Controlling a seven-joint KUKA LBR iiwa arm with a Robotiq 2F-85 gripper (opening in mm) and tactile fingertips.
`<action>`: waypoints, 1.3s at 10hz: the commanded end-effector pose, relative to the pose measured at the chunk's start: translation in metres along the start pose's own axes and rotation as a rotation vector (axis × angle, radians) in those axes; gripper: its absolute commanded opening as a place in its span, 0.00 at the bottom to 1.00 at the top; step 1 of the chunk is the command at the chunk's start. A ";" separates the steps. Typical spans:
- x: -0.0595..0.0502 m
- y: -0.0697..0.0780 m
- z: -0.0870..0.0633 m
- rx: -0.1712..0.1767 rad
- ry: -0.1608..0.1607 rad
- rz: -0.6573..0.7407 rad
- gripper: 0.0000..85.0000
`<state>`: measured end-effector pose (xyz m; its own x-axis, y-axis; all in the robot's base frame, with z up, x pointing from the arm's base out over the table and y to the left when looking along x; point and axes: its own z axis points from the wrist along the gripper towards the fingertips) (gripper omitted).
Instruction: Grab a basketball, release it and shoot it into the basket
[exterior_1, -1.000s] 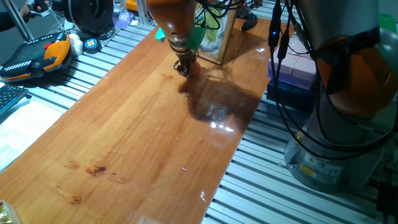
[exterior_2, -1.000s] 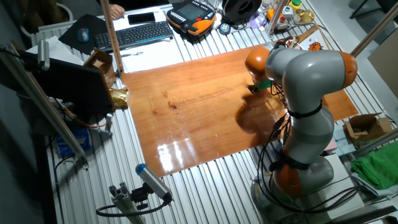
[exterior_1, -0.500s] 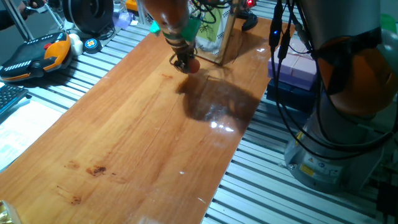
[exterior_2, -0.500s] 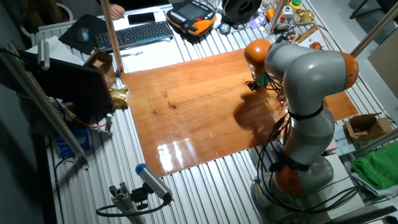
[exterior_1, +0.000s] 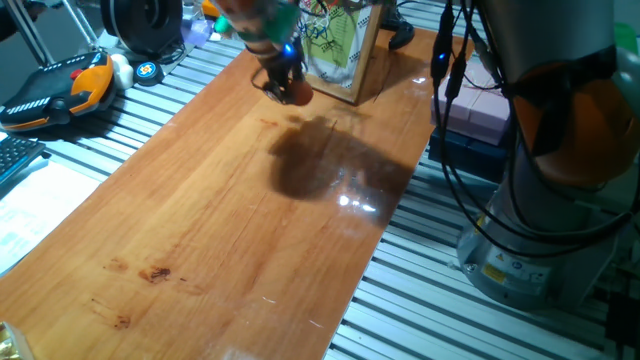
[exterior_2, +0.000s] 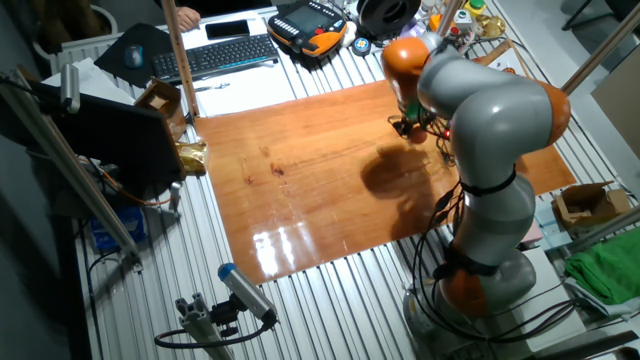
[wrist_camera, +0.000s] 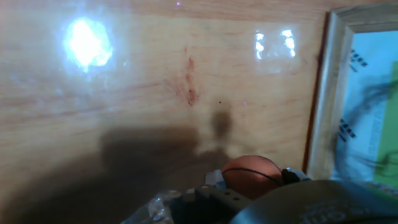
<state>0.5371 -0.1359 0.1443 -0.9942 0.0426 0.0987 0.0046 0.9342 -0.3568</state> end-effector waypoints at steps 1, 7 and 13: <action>0.003 -0.016 -0.035 0.001 0.011 0.000 0.31; 0.016 -0.038 -0.063 -0.008 0.042 -0.002 0.03; 0.022 -0.057 -0.075 -0.022 0.046 -0.006 0.01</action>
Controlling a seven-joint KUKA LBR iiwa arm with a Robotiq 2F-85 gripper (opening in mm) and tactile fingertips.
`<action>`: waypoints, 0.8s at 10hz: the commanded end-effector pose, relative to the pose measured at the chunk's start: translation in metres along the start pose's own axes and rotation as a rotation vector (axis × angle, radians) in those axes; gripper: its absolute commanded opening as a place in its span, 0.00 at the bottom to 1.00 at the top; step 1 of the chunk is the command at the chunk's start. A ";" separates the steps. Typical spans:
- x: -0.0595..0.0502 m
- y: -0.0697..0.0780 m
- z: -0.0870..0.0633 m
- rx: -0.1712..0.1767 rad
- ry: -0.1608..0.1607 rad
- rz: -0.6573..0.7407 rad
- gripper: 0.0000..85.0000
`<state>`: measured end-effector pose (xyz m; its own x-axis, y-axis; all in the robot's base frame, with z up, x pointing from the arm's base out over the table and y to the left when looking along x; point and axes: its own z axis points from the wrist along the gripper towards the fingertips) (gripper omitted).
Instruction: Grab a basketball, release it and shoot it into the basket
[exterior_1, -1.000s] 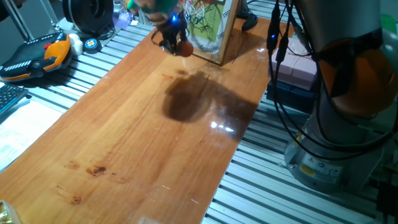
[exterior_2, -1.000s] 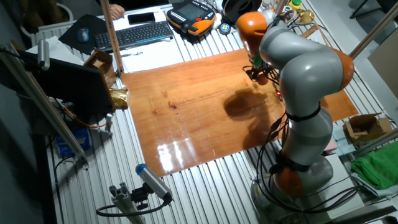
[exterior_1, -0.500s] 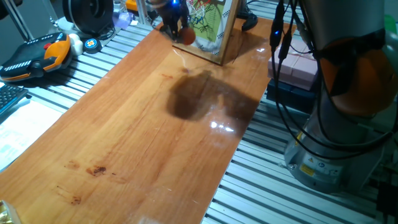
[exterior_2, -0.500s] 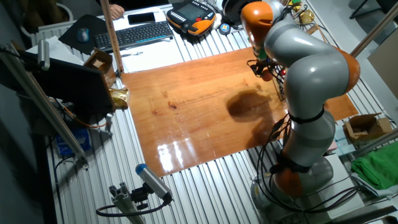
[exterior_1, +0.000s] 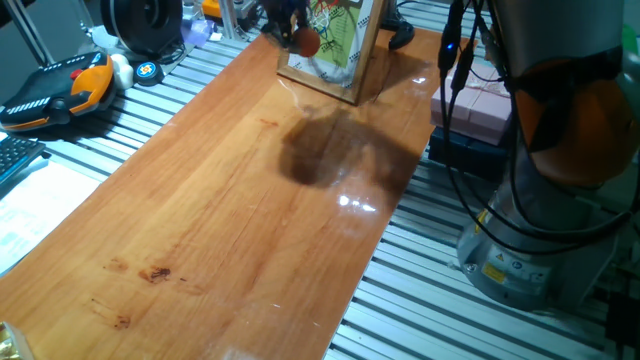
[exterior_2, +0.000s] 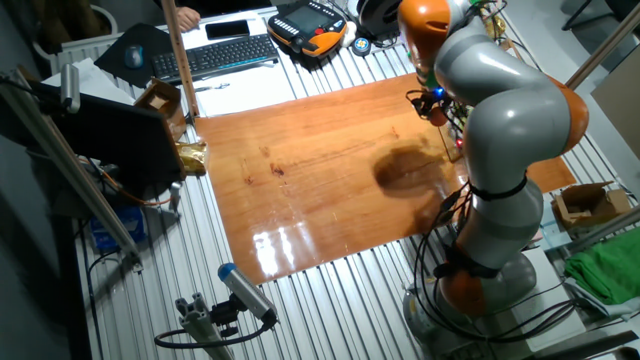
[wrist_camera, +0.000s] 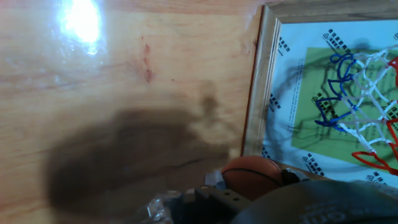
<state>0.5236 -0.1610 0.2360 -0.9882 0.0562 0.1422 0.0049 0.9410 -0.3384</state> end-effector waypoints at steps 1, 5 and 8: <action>-0.001 0.006 0.001 0.004 0.000 0.007 0.01; -0.002 0.009 0.002 -0.002 0.008 0.050 0.01; -0.002 0.009 0.002 0.033 -0.016 0.131 0.01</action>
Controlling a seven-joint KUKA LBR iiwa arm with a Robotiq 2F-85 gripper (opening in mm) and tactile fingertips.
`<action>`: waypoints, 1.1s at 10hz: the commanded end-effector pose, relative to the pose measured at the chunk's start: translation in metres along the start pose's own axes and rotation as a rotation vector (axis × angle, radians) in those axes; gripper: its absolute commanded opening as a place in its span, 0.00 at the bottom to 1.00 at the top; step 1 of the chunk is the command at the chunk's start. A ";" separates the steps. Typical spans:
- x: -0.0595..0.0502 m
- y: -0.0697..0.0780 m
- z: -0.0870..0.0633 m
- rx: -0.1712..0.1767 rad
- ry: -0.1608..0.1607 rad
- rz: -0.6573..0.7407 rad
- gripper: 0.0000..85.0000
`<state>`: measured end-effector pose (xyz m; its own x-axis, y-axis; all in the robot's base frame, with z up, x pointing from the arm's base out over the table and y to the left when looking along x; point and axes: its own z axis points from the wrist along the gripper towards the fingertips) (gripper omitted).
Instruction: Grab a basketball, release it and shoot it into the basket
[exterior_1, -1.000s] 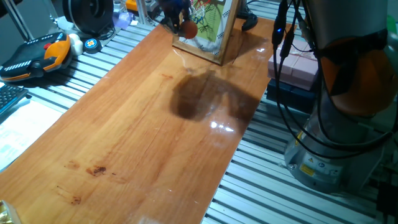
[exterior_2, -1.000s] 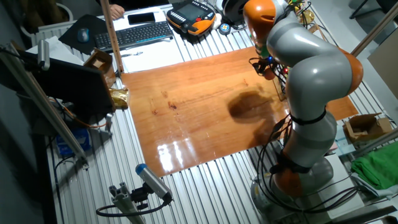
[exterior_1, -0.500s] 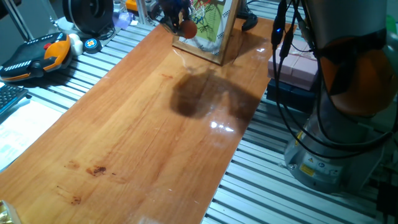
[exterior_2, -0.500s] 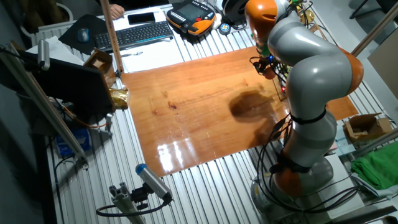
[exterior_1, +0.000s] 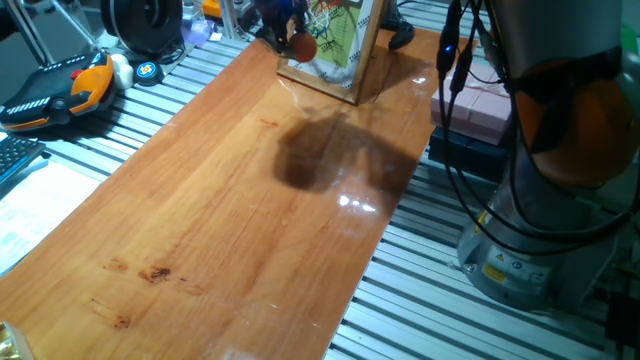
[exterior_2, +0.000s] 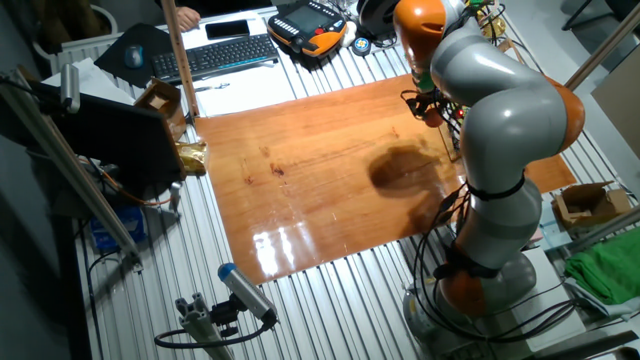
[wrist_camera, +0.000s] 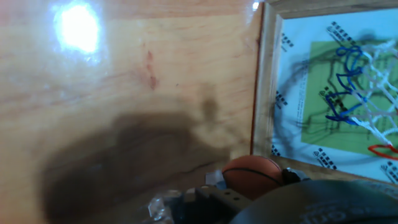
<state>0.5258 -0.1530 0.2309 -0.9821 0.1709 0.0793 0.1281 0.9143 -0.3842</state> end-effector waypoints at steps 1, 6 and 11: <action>0.000 0.000 0.000 -0.010 -0.002 0.007 0.01; 0.004 -0.023 -0.025 0.013 -0.004 0.009 0.01; 0.017 -0.080 -0.057 -0.003 0.023 -0.037 0.01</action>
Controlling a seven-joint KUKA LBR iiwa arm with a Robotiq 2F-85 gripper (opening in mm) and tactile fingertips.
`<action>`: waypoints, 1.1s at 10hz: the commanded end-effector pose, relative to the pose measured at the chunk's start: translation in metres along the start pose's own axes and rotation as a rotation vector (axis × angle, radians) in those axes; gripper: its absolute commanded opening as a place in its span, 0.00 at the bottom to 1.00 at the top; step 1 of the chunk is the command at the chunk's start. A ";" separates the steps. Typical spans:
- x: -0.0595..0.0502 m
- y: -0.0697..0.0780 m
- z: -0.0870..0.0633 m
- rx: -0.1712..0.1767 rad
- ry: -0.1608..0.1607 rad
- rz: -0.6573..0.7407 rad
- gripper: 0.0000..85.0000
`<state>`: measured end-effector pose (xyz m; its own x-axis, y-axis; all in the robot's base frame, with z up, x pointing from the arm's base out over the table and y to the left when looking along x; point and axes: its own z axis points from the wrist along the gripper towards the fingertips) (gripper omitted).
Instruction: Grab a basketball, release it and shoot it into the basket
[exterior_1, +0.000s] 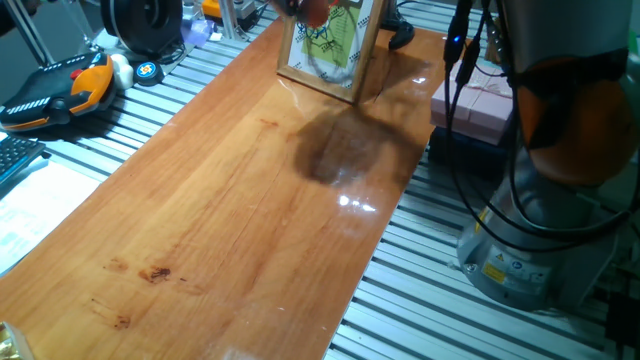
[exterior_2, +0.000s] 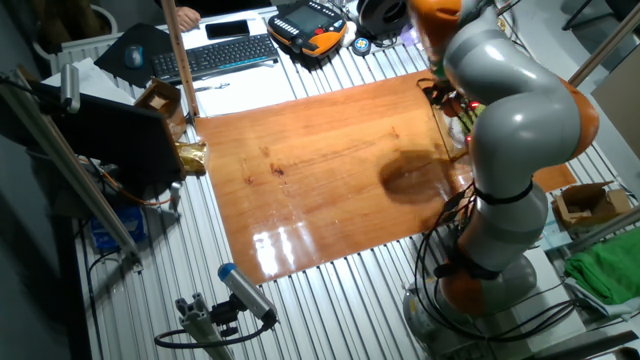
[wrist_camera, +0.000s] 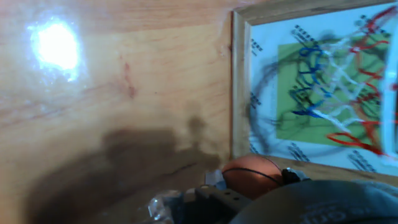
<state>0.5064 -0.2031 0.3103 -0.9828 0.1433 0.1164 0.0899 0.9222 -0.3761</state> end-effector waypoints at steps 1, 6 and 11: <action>0.000 -0.015 -0.010 -0.005 0.001 -0.021 0.01; -0.013 -0.064 -0.014 -0.007 -0.056 -0.125 0.01; -0.031 -0.086 0.001 -0.034 -0.108 -0.202 0.01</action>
<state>0.5296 -0.2869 0.3386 -0.9928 -0.0832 0.0858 -0.1068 0.9399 -0.3244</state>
